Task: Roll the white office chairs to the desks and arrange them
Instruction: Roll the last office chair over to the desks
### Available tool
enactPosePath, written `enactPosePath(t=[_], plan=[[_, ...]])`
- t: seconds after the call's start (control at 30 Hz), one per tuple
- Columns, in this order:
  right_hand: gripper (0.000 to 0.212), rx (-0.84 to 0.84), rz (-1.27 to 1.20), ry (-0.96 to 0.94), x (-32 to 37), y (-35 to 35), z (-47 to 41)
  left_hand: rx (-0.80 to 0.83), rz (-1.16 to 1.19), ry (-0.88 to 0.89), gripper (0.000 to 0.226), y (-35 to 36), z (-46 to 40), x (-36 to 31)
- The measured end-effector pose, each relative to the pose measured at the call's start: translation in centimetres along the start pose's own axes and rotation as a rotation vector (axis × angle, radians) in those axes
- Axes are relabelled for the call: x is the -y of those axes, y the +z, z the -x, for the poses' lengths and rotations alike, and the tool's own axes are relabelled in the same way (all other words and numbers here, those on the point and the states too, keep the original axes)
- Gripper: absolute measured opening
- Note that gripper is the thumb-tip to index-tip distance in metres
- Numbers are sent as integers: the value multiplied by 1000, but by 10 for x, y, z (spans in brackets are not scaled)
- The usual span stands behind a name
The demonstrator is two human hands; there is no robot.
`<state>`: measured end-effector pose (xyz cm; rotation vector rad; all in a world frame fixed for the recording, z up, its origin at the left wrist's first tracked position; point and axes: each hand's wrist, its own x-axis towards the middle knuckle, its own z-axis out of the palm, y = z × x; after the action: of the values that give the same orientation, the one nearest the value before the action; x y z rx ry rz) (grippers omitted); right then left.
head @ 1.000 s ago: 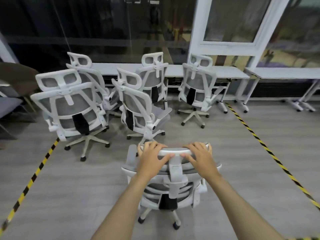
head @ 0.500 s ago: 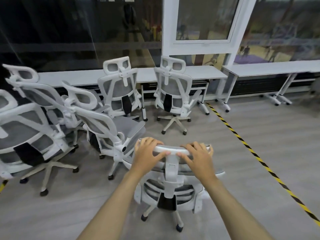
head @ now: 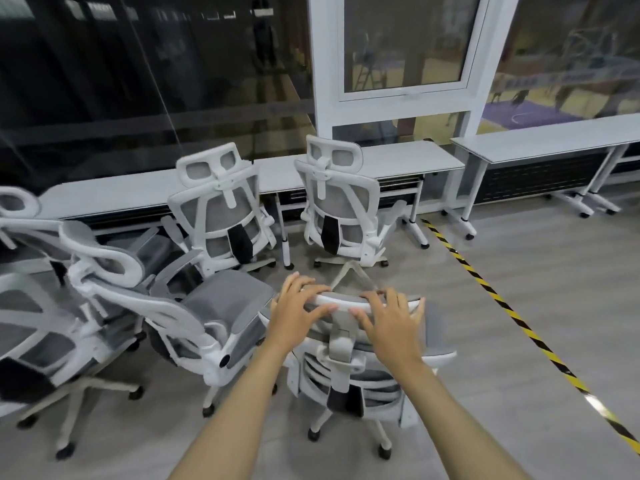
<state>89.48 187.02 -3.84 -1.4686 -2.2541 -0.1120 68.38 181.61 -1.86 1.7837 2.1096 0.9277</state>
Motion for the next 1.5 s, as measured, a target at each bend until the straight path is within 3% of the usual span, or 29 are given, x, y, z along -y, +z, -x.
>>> enactPosePath(t=[0.27,0.6,0.77,0.97,1.13,1.27,1.37,1.5], plan=[[49,-6,49,35,-20,53,-125,-31,90,10,60,29,-138,28],[45,-30,25,71,-37,99,-242,48,155,-8,43,56,-267,50],[44,-23,9,80,-41,112,-274,94,221,-30,57,59,-300,49],[36,15,-60,59,-44,120,-278,55,215,-13,57,62,-302,46],[57,107,-75,-50,-61,114,-287,124,157,-62,73,61,-281,33],[67,154,-138,-157,-81,98,-272,110,39,-125,57,64,-254,17],[57,110,-197,-218,-92,82,-247,83,-41,-184,46,63,-217,4],[42,251,-258,-326,-97,56,-202,7,-154,-303,36,60,-154,-19]])
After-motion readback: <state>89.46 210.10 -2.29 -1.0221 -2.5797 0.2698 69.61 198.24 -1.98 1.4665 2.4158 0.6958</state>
